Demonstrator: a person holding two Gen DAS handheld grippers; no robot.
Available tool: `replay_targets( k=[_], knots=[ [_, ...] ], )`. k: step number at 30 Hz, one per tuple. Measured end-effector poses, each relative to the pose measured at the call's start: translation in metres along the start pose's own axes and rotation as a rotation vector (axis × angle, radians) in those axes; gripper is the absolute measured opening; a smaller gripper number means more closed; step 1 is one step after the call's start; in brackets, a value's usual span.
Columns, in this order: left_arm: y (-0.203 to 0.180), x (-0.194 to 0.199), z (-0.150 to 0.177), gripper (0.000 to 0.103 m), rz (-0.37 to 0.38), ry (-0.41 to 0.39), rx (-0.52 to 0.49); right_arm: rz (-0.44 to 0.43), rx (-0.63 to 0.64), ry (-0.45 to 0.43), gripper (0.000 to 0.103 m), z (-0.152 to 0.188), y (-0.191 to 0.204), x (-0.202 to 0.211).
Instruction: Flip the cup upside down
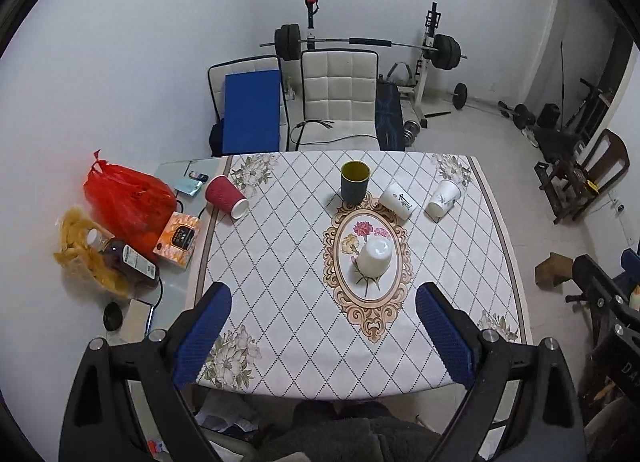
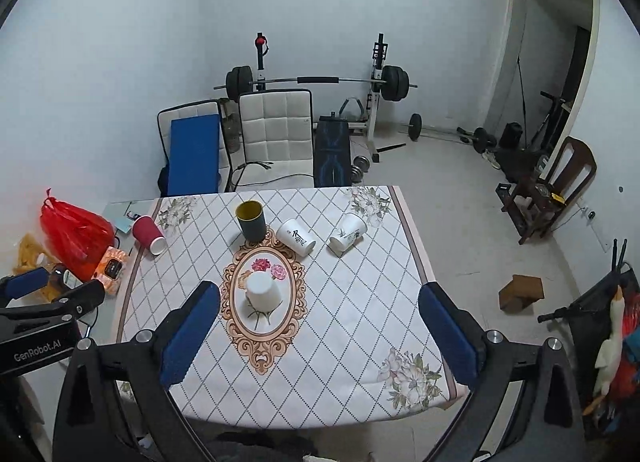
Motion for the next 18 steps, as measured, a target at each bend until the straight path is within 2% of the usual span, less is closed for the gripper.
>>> replay_targets(
  k=[7,12,14,18],
  knots=[
    [0.002,0.007,0.001,0.094,-0.017,-0.024,0.005,-0.008,0.003,0.004,0.101,-0.006,-0.001,-0.001],
    [0.001,0.006,0.002,0.095,-0.014,-0.013,0.001,-0.008,0.005,0.005,0.101,-0.008,-0.001,-0.004],
    [-0.001,0.005,0.003,0.101,-0.018,-0.01,-0.005,-0.014,0.001,0.008,0.101,-0.008,-0.002,-0.007],
    [-0.001,0.005,0.002,0.102,-0.02,-0.023,-0.004,-0.02,0.002,0.017,0.101,-0.01,-0.002,-0.013]
  ],
)
Point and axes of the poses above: each gripper's, at about its wrist camera, not at the fingertips, and x roughly against the way its jaws point, y to its left, z to its underside, the point moved 7 cm from there along -x, roughly the way its jaws point, and after that the axes turned 13 degrees about -z, right-handed, at the moved point
